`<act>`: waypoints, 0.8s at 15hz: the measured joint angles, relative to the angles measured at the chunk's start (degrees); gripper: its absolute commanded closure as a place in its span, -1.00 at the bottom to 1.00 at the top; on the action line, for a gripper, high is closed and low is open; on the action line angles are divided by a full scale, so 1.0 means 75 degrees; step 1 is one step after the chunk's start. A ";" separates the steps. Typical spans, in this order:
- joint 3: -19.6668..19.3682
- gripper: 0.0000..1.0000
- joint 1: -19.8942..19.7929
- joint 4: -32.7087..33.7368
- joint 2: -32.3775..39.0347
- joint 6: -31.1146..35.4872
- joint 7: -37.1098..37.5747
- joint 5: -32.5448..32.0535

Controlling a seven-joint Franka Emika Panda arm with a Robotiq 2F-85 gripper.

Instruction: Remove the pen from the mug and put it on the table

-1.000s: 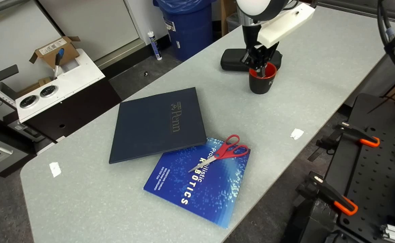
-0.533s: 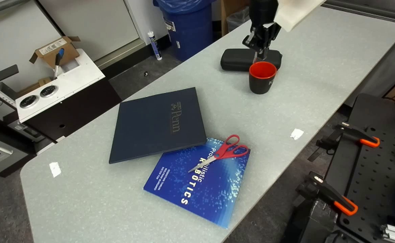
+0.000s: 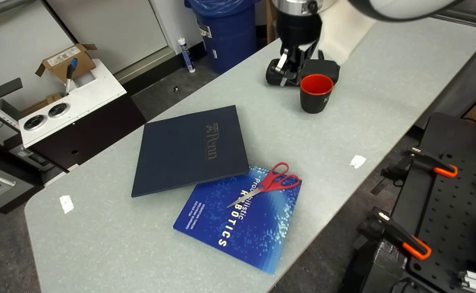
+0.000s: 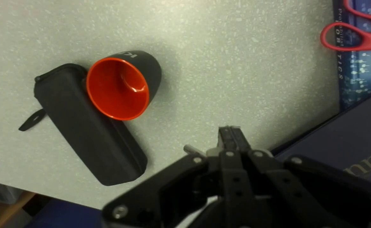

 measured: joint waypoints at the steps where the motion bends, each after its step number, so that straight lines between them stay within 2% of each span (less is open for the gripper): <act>1: 0.0004 1.00 0.0000 0.0121 0.0345 0.0158 0.0000 0.0002; 6: -0.0263 1.00 0.0013 0.1158 0.2383 0.0569 -0.0105 0.0029; 9: -0.0402 1.00 0.0076 0.1895 0.3384 0.0570 -0.0506 0.0418; 10: -0.0406 0.48 0.0093 0.2095 0.3622 0.0569 -0.0686 0.0604; 11: -0.0406 0.46 0.0110 0.2259 0.3805 0.0565 -0.0860 0.0780; 12: -0.0406 0.32 0.0133 0.2387 0.3937 0.0558 -0.1006 0.0932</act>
